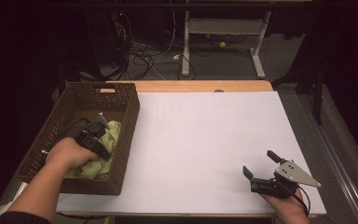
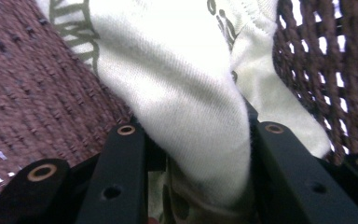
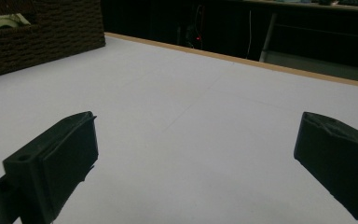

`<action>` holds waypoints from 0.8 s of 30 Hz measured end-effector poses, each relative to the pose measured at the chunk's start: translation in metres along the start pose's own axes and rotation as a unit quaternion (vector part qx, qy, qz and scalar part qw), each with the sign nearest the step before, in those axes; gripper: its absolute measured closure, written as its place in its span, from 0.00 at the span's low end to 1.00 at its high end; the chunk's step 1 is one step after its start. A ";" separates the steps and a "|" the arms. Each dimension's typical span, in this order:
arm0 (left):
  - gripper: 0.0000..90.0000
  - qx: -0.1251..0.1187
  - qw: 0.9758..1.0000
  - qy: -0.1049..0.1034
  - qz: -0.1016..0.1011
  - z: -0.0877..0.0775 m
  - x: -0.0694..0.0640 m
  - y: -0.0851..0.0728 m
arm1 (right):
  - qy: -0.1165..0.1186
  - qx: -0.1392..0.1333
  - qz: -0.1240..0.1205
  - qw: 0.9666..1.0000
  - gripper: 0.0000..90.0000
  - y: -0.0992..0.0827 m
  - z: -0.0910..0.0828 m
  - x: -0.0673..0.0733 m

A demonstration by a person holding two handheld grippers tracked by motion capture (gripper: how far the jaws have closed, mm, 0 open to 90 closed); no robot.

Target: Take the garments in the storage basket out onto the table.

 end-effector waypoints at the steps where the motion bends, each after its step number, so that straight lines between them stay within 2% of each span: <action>1: 0.71 0.000 1.000 0.001 0.000 -0.003 0.000 0.000 | 0.000 0.000 0.000 1.000 0.00 0.000 0.000 0.000; 8: 0.72 0.002 1.000 0.009 -0.002 -0.017 -0.001 0.003 | -0.002 -0.002 0.001 1.000 0.00 0.000 -0.001 -0.001; 18: 0.72 0.018 0.999 0.026 0.009 -0.041 -0.009 0.004 | -0.002 -0.002 0.001 1.000 0.00 0.001 -0.001 -0.001; 24: 0.72 0.011 0.999 0.032 0.010 -0.055 -0.012 0.007 | -0.001 -0.002 -0.001 1.000 0.00 0.001 -0.001 -0.001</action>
Point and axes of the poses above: each handheld gripper's, and its own axes: z roughly forward along the jaws, y roughly out of its top, x roughly to its left, the point moved 5 cm from there along z, roughly forward along the jaws
